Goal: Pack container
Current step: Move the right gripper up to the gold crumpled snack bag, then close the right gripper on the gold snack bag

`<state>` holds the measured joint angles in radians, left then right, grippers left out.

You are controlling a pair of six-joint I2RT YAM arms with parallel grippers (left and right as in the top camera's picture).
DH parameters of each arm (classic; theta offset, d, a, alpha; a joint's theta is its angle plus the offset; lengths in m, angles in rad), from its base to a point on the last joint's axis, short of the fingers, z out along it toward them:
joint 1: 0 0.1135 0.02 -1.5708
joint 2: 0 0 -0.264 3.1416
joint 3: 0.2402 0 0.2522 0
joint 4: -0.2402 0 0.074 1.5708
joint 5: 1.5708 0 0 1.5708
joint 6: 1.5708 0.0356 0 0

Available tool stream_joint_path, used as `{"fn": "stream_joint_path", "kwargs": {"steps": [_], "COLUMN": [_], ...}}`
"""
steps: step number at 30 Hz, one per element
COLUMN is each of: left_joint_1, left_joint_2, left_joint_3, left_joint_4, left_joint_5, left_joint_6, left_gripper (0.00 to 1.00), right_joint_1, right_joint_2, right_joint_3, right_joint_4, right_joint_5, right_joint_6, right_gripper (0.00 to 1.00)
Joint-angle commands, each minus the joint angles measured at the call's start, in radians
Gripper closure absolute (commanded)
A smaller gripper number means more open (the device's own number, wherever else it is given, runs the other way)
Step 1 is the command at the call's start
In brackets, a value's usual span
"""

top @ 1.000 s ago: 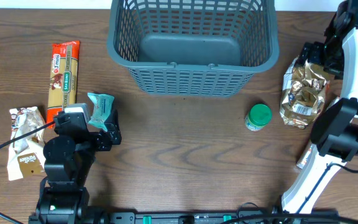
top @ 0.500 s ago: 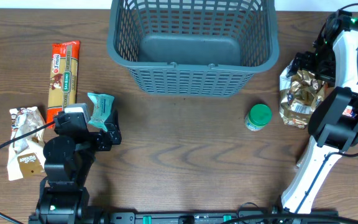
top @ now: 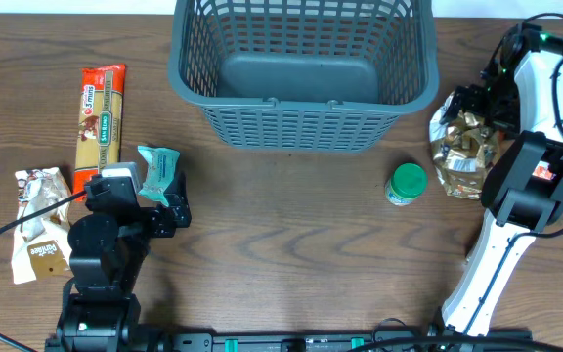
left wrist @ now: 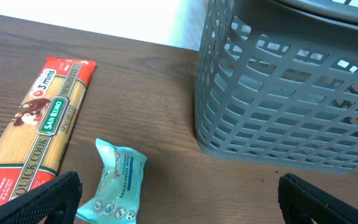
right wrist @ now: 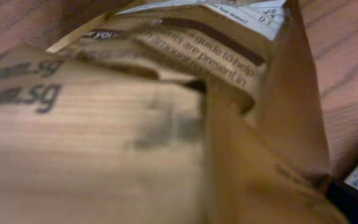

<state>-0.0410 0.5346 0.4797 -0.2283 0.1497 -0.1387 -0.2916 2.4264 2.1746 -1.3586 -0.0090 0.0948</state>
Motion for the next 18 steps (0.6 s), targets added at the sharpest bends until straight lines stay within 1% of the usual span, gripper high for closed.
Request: {"fn": "stream_joint_path", "kwargs": {"steps": [1, 18], "left_joint_1": [-0.003, -0.003], "left_joint_2": [0.000, 0.000], "left_joint_3": [0.028, 0.028], "left_joint_4": [0.001, 0.001], "left_joint_5": [-0.013, -0.013], "left_joint_6": [-0.013, -0.012], "left_gripper": [0.02, 0.01], "right_joint_1": [0.008, 0.040], "right_joint_2": [0.063, 0.063], "right_joint_3": [-0.074, -0.279], "right_joint_4": [0.025, 0.174], "right_joint_5": [0.053, 0.053], "right_joint_6": [0.001, 0.001], "right_gripper": [0.01, 0.01]}}
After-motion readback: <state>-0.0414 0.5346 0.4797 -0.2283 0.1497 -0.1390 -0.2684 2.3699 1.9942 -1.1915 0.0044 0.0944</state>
